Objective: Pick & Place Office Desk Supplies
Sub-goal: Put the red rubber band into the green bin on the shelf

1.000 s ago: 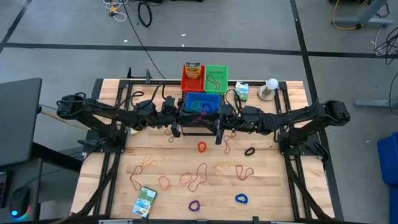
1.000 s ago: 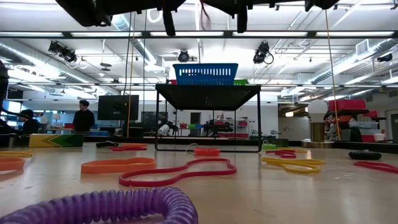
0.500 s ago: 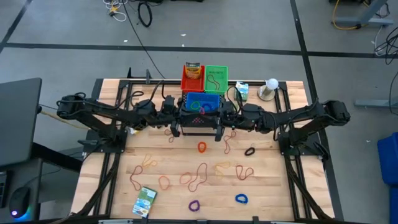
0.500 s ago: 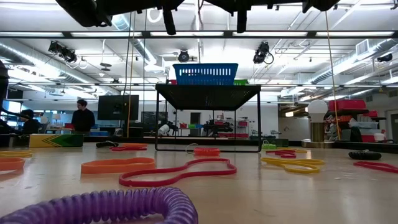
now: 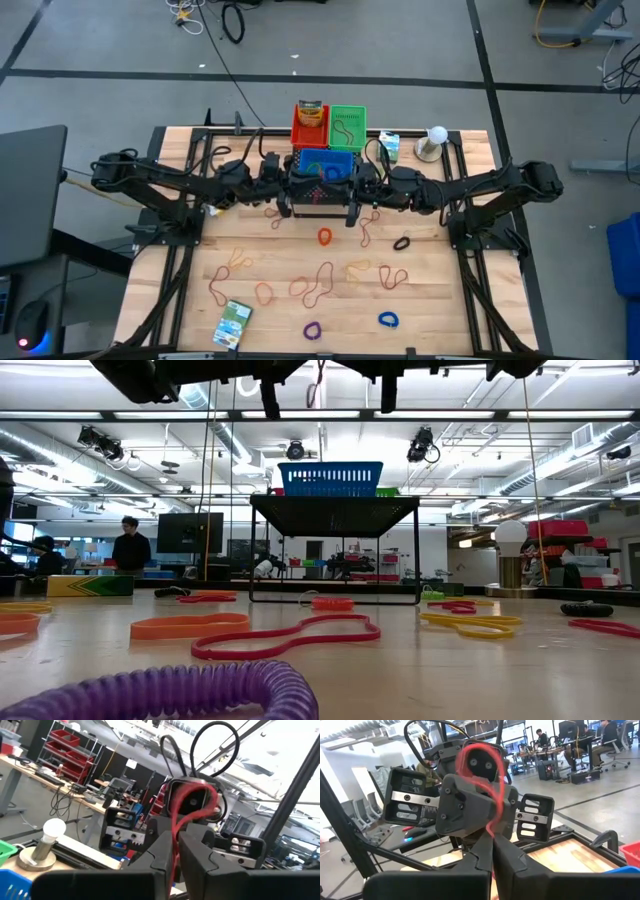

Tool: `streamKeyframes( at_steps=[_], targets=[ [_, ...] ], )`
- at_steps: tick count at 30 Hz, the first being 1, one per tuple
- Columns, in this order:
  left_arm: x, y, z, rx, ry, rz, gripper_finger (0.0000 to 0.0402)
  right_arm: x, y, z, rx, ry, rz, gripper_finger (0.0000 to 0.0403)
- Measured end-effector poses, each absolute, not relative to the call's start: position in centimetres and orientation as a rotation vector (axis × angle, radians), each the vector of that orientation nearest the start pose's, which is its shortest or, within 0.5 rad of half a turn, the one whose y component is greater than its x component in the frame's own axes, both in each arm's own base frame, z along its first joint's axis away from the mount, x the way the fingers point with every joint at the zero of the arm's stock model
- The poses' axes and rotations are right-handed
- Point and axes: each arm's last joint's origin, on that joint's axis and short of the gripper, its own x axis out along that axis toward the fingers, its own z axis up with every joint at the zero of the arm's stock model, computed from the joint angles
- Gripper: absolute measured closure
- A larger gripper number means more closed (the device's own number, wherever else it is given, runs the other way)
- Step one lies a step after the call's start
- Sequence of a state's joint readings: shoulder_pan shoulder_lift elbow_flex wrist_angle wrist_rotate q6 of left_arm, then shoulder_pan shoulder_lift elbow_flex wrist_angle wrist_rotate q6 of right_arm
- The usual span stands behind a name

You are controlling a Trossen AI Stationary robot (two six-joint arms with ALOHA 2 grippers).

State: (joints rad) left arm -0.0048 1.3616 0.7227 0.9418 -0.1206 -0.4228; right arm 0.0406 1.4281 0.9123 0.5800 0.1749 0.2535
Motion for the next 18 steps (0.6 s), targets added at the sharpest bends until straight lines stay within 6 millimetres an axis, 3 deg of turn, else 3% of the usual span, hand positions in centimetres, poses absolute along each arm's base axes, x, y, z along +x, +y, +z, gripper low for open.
streamKeyframes(
  at_steps=[8, 15, 18],
  targets=[
    [27.4, 1.0, 30.4, -0.419, -0.273, 0.112, 0.0313, 32.0, 0.2, 30.3, 0.263, -0.088, -0.154, 0.0399],
    [24.1, 1.7, 32.0, -0.359, -0.194, 0.281, 0.0267, 31.2, -0.8, 31.5, 0.262, -0.128, -0.182, 0.0400],
    [22.6, 1.7, 32.7, -0.314, -0.167, 0.304, 0.0265, 30.4, -2.0, 32.4, 0.262, -0.160, -0.218, 0.0400]
  ],
)
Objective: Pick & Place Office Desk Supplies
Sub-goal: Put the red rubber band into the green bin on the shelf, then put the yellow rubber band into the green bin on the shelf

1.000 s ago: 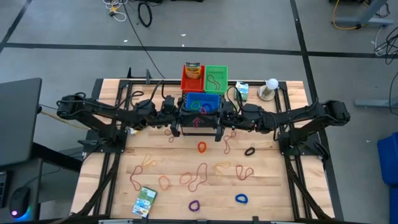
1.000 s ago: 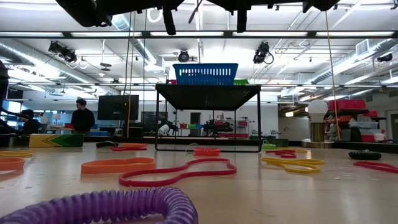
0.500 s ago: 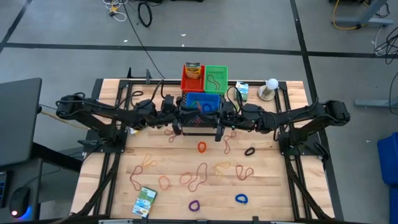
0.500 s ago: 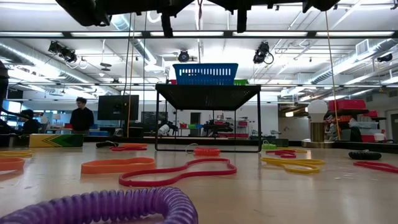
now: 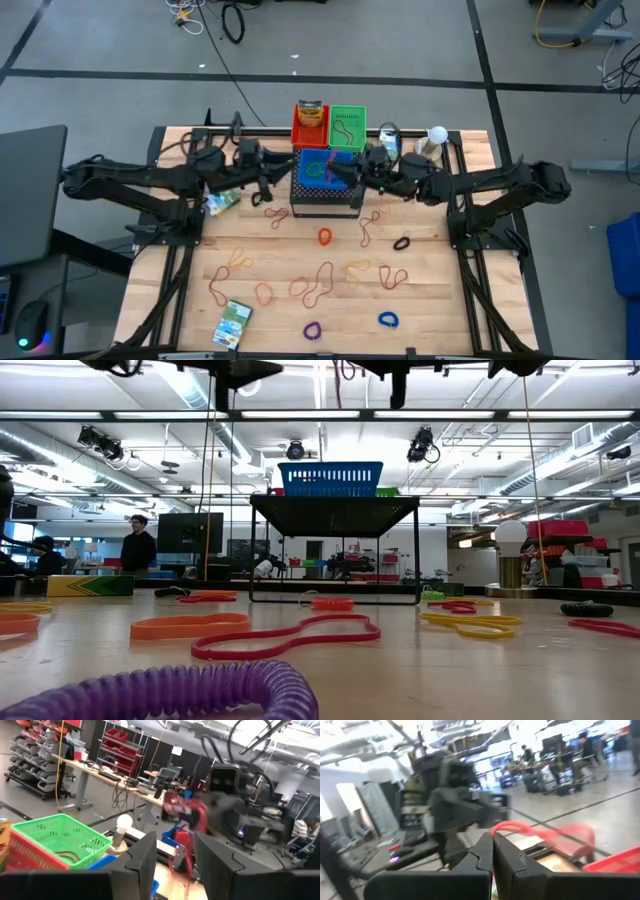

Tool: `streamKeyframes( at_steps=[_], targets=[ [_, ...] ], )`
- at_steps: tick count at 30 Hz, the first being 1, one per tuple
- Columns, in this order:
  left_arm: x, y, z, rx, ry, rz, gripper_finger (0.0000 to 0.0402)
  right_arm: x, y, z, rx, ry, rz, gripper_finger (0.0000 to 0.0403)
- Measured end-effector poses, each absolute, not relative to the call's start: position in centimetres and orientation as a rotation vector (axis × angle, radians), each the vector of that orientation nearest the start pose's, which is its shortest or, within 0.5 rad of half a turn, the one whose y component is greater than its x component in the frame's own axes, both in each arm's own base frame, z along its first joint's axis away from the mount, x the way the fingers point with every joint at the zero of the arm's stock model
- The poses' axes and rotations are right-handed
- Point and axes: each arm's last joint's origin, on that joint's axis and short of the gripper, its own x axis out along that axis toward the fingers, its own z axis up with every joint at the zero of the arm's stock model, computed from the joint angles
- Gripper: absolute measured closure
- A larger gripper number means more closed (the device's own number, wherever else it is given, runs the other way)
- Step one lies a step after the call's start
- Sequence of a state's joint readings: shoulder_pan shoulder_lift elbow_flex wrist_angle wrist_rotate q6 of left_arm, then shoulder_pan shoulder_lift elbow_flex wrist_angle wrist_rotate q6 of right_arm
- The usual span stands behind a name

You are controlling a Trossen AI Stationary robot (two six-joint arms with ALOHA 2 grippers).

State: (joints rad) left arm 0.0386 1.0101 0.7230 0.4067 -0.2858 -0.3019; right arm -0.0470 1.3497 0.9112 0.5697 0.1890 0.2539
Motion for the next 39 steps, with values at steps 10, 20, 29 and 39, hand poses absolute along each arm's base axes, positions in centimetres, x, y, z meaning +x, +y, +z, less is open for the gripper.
streamKeyframes(
  at_steps=[10, 20, 29, 39],
  targets=[
    [20.3, 1.7, 29.0, -0.327, -0.152, 0.343, 0.0390, 29.6, -8.9, 34.5, 0.262, -0.068, -0.483, 0.0401],
    [20.0, 1.8, 27.5, -0.361, -0.166, 0.359, 0.0396, 29.5, -16.0, 32.6, 0.460, 0.217, -0.739, 0.0401],
    [20.2, 1.8, 27.4, -0.367, -0.166, 0.361, 0.0393, 31.2, -18.7, 29.8, 0.638, 0.450, -0.768, 0.0373],
    [20.1, 1.9, 27.8, -0.439, -0.222, 0.387, 0.0392, 31.3, -18.9, 29.8, 0.625, 0.447, -0.813, 0.0251]
  ],
)
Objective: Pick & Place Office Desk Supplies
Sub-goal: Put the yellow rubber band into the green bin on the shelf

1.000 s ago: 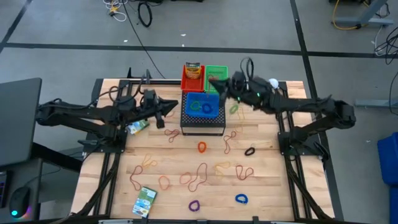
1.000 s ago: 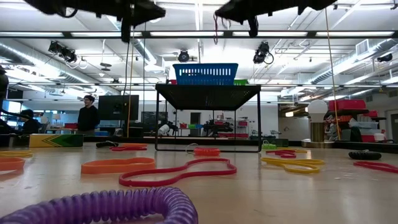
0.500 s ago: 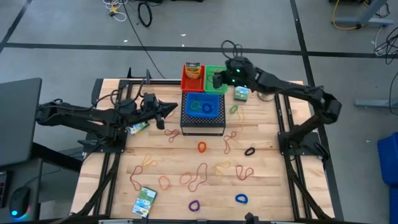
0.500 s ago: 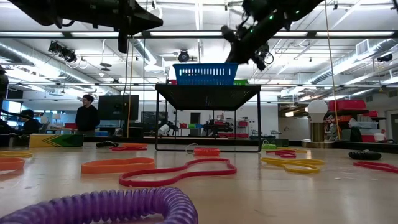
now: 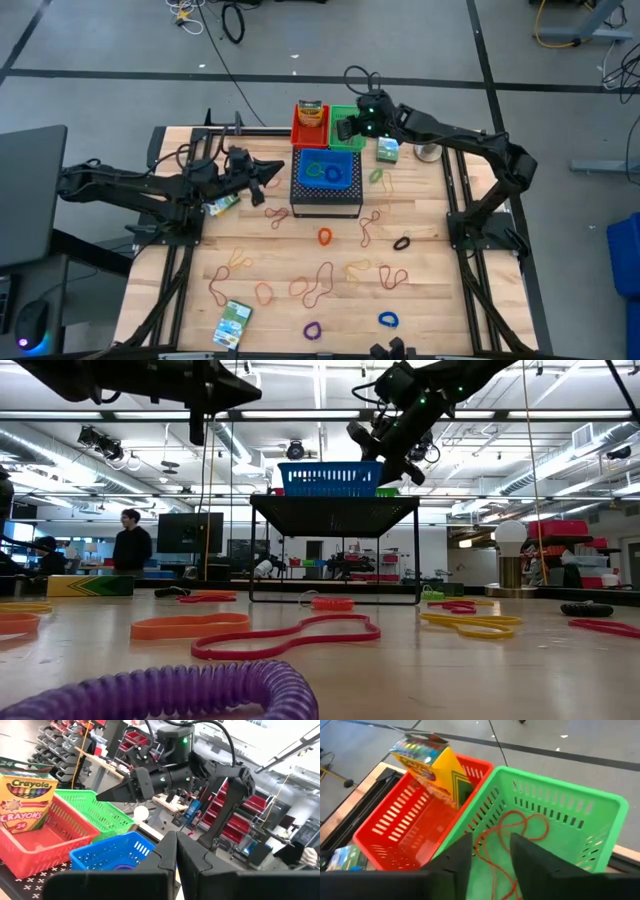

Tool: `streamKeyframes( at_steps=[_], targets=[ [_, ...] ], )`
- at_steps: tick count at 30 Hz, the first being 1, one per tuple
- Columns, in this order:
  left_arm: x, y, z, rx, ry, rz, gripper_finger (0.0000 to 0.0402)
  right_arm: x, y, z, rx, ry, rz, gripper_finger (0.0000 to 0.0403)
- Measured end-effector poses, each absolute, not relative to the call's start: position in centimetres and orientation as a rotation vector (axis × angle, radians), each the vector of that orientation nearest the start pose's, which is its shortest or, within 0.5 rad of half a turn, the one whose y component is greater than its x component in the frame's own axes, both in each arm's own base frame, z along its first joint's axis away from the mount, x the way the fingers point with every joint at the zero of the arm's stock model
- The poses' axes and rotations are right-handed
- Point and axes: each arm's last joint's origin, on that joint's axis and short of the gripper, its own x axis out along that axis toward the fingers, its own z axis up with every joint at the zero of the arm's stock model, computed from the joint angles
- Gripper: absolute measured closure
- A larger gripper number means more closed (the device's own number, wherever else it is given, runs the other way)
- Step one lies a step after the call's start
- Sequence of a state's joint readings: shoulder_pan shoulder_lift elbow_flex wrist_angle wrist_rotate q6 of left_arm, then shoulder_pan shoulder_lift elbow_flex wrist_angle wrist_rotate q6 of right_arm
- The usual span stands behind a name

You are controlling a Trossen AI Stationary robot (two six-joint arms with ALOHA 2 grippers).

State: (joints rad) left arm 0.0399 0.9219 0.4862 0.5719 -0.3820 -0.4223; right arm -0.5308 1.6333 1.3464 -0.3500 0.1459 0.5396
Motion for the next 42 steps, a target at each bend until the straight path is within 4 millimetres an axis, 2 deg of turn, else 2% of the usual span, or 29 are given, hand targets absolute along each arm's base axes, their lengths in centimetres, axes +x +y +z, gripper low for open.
streamKeyframes(
  at_steps=[5, 9, 14, 17, 19, 27, 30, 34, 42],
  targets=[
    [20.1, 1.9, 27.8, -0.430, -0.219, 0.387, 0.0391, 31.3, -18.9, 29.9, 0.610, 0.450, -0.813, 0.0196],
    [20.1, 1.9, 27.7, -0.442, -0.222, 0.390, 0.0391, 30.7, -18.5, 31.3, 0.524, 0.441, -0.750, 0.0184],
    [20.1, 1.9, 27.7, -0.430, -0.219, 0.392, 0.0391, 28.8, -16.9, 34.2, 0.393, 0.440, -0.597, 0.0215],
    [20.1, 1.9, 27.7, -0.435, -0.220, 0.391, 0.0391, 27.7, -15.0, 35.8, 0.308, 0.451, -0.533, 0.0250],
    [20.1, 1.9, 27.7, -0.451, -0.221, 0.376, 0.0391, 27.5, -13.4, 36.0, 0.251, 0.451, -0.479, 0.0278],
    [20.2, 1.8, 27.4, -0.438, -0.174, 0.353, 0.0395, 27.4, -7.4, 32.1, 0.250, 0.308, -0.298, 0.0393],
    [20.3, 1.7, 27.0, -0.431, -0.123, 0.351, 0.0396, 27.1, -5.3, 30.5, 0.250, 0.283, -0.286, 0.0392],
    [20.5, 1.4, 26.8, -0.411, 0.080, 0.332, 0.0397, 26.6, -3.4, 29.3, 0.235, 0.288, -0.321, 0.0381],
    [20.1, -1.6, 29.3, -0.346, 0.330, 0.216, 0.0396, 26.5, -1.9, 28.7, 0.218, 0.309, -0.317, 0.0392]
  ],
)
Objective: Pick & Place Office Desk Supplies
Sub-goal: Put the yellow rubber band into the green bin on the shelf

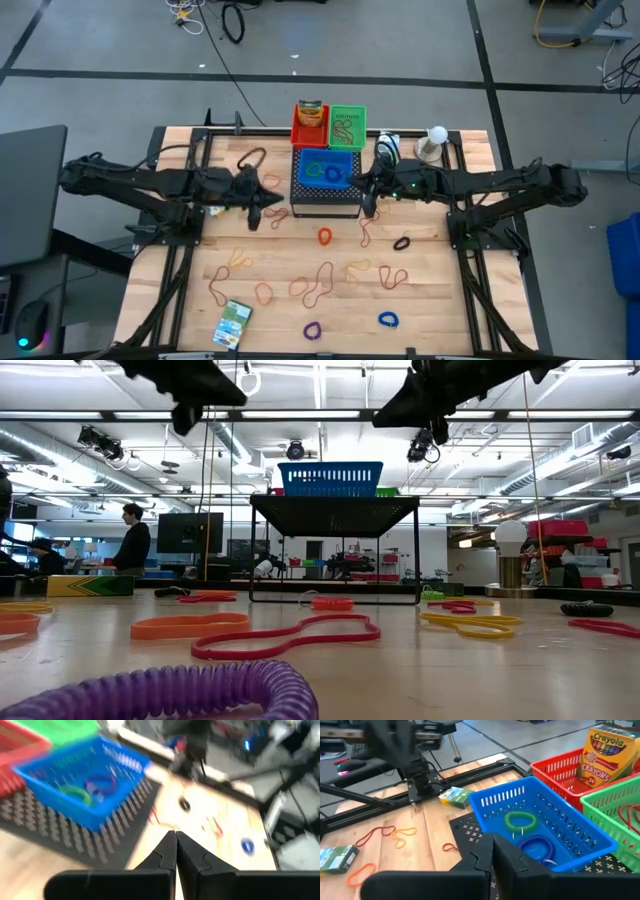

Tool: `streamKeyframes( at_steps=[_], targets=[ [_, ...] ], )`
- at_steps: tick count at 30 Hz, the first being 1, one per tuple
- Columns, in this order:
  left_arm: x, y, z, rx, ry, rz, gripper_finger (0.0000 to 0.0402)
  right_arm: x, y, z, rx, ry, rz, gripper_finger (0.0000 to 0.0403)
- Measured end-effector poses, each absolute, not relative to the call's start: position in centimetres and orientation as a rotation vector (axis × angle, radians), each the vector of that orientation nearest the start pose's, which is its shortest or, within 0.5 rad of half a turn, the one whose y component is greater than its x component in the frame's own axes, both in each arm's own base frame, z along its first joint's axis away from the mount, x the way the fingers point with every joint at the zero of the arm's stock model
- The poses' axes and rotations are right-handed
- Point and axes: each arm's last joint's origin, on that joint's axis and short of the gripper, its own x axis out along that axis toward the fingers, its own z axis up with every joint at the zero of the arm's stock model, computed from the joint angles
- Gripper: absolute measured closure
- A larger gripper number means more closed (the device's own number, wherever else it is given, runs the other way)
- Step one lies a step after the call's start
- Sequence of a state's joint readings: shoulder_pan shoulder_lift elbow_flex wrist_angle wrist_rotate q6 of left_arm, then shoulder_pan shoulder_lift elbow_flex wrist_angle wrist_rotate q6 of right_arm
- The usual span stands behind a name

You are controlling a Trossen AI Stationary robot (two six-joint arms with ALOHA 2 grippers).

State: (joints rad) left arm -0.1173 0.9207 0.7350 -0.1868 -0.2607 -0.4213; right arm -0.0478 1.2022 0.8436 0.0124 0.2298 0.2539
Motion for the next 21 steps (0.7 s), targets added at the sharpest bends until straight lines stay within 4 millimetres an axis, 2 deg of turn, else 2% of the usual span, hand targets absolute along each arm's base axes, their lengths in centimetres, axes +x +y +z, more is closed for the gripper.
streamKeyframes(
  at_steps=[9, 14, 21],
  targets=[
    [18.0, -5.0, 27.9, -0.475, 0.549, 0.197, 0.0396, 26.5, -1.9, 28.7, 0.209, 0.309, -0.326, 0.0385],
    [16.2, -6.7, 26.4, -0.540, 0.713, 0.248, 0.0394, 26.5, -2.0, 28.7, 0.209, 0.309, -0.328, 0.0383],
    [14.1, -8.1, 24.4, -0.594, 0.953, 0.359, 0.0354, 26.5, -2.0, 28.7, 0.208, 0.310, -0.329, 0.0382]
  ],
)
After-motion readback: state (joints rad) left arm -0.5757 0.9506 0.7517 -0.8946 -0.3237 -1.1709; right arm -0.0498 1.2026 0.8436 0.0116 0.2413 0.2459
